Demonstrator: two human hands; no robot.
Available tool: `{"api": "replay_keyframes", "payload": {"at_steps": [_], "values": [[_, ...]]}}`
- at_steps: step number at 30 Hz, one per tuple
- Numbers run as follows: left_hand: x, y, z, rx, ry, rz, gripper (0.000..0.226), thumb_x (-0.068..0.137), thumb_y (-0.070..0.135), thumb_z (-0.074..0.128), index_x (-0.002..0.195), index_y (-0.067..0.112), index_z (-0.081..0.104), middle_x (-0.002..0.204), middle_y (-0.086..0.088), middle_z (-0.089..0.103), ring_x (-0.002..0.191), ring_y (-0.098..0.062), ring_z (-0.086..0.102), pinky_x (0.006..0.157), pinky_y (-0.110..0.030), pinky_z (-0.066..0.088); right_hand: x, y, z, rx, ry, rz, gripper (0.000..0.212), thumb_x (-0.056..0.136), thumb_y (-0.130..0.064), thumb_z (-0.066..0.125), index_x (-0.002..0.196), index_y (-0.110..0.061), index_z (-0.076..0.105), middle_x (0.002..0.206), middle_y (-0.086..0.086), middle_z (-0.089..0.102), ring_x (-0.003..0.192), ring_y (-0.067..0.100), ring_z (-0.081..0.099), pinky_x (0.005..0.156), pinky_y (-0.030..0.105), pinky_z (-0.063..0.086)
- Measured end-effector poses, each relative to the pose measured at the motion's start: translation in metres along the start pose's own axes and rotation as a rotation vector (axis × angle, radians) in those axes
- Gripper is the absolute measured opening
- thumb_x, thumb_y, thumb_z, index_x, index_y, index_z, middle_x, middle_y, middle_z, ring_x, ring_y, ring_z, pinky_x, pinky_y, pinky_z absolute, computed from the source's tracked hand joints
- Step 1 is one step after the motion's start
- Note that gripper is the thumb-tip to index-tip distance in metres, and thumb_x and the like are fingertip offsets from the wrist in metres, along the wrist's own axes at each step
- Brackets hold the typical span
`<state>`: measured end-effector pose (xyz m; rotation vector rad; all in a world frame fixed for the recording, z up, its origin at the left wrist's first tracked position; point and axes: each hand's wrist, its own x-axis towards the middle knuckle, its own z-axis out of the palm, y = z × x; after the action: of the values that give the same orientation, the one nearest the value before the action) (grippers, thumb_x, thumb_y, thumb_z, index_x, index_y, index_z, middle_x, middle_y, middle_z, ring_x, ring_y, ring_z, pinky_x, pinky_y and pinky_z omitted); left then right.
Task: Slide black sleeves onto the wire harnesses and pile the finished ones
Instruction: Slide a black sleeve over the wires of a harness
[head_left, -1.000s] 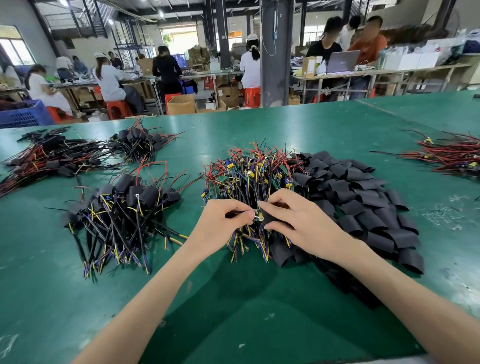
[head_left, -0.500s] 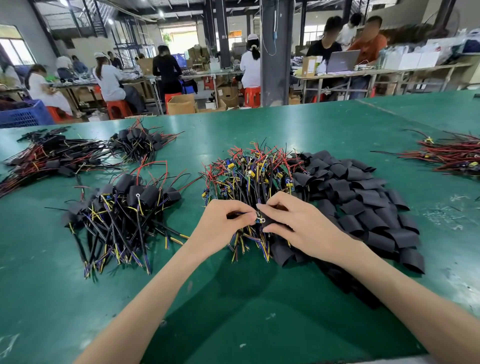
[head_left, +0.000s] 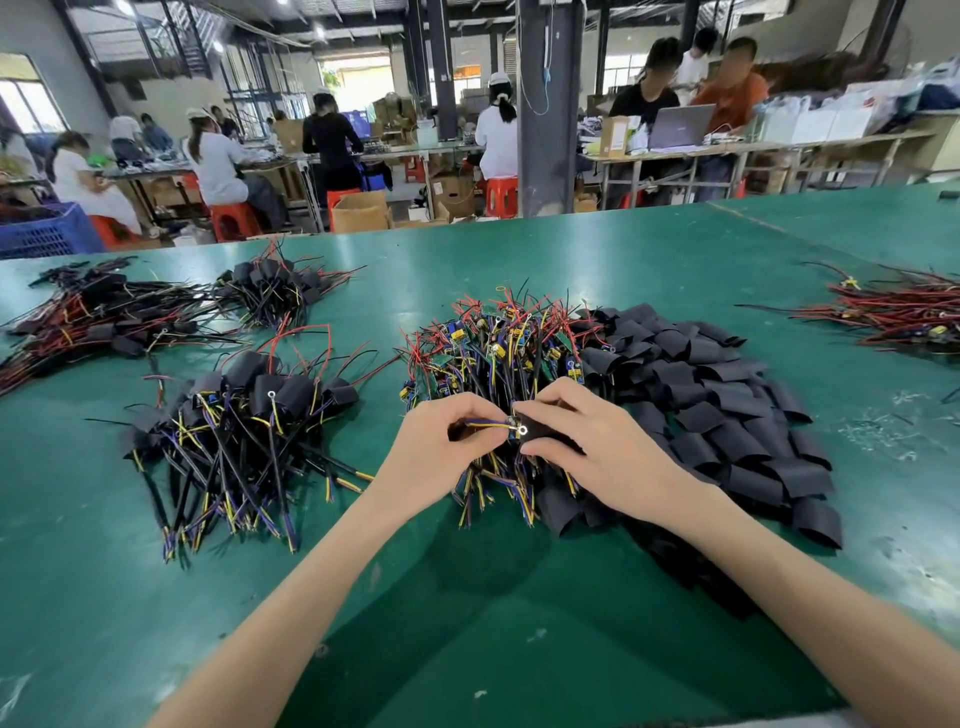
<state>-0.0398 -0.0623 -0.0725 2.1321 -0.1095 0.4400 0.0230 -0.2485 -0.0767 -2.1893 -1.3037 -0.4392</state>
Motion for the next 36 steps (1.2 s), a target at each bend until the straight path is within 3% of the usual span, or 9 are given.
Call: {"api": "replay_keyframes", "payload": {"at_steps": [5,11,15,18,22,26,30,33,36], "values": [[-0.001,0.003,-0.002,0.013,0.019,0.045,0.025,0.082,0.008,0.071,0.078,0.032,0.066,0.071,0.019,0.067,0.067,0.007,0.058,0.068,-0.008,0.041,0.003,0.002,-0.002,0.041,-0.034,-0.005,0.042,0.089,-0.024,0.062,0.126,-0.003,0.058,0.108,0.006,0.054,0.096,0.015,0.052,0.088,0.025,0.041],[-0.002,0.007,-0.002,0.031,0.035,0.067,0.022,0.08,0.009,0.073,0.079,0.03,0.069,0.074,0.016,0.068,0.067,0.007,0.058,0.068,-0.008,0.043,0.005,0.004,-0.001,0.092,-0.049,-0.01,0.043,0.088,-0.02,0.064,0.126,-0.002,0.057,0.105,0.006,0.052,0.094,0.006,0.044,0.088,0.018,0.036],[-0.002,0.006,-0.001,0.079,0.023,0.064,0.021,0.08,0.008,0.073,0.079,0.029,0.07,0.072,0.021,0.066,0.066,0.01,0.058,0.067,-0.006,0.04,0.003,0.005,0.004,0.08,-0.061,-0.022,0.042,0.091,-0.025,0.061,0.127,-0.005,0.057,0.105,0.001,0.049,0.093,0.008,0.046,0.088,0.025,0.04],[-0.002,0.005,0.003,0.128,0.028,0.08,0.014,0.079,0.004,0.072,0.082,0.017,0.073,0.068,0.023,0.063,0.063,0.012,0.055,0.066,-0.005,0.039,0.002,0.004,0.007,0.061,-0.05,-0.032,0.04,0.091,-0.027,0.058,0.126,-0.006,0.057,0.103,0.001,0.049,0.092,0.012,0.048,0.085,0.029,0.042],[-0.002,0.005,0.005,0.107,0.078,0.075,0.018,0.08,0.005,0.072,0.081,0.023,0.068,0.071,0.017,0.065,0.062,0.004,0.055,0.064,-0.008,0.04,0.003,0.005,0.007,0.068,-0.001,-0.012,0.036,0.091,-0.027,0.059,0.122,-0.007,0.059,0.105,0.001,0.051,0.096,0.013,0.049,0.086,0.032,0.042],[-0.003,0.006,0.006,0.003,0.089,0.032,0.024,0.081,0.004,0.07,0.089,0.025,0.062,0.082,0.006,0.07,0.078,-0.013,0.063,0.075,-0.021,0.046,0.002,0.004,0.006,0.073,0.025,-0.018,0.035,0.09,-0.025,0.062,0.12,-0.007,0.06,0.106,0.003,0.052,0.095,0.012,0.049,0.085,0.031,0.042],[-0.004,0.008,0.005,0.047,0.1,0.09,0.023,0.081,0.002,0.07,0.092,0.022,0.068,0.084,0.011,0.07,0.079,0.003,0.063,0.075,-0.009,0.044,0.002,0.004,0.007,0.082,0.041,-0.008,0.04,0.088,-0.025,0.064,0.122,-0.005,0.059,0.107,0.004,0.053,0.095,0.014,0.051,0.085,0.033,0.044],[-0.004,0.01,0.002,0.051,0.15,0.11,0.023,0.08,0.0,0.07,0.089,0.021,0.069,0.082,0.014,0.069,0.075,0.004,0.061,0.071,-0.008,0.043,0.002,0.003,0.006,0.077,0.066,-0.005,0.045,0.088,-0.028,0.063,0.126,-0.004,0.056,0.112,0.005,0.053,0.099,0.012,0.049,0.09,0.029,0.041],[0.0,0.012,-0.008,0.045,0.263,0.129,0.025,0.08,-0.002,0.068,0.09,0.021,0.069,0.083,0.01,0.07,0.073,0.007,0.059,0.071,-0.008,0.042,0.005,0.008,-0.001,-0.009,0.198,0.036,0.047,0.091,-0.033,0.055,0.125,-0.002,0.056,0.113,0.008,0.054,0.105,0.017,0.05,0.096,0.026,0.038]]}}
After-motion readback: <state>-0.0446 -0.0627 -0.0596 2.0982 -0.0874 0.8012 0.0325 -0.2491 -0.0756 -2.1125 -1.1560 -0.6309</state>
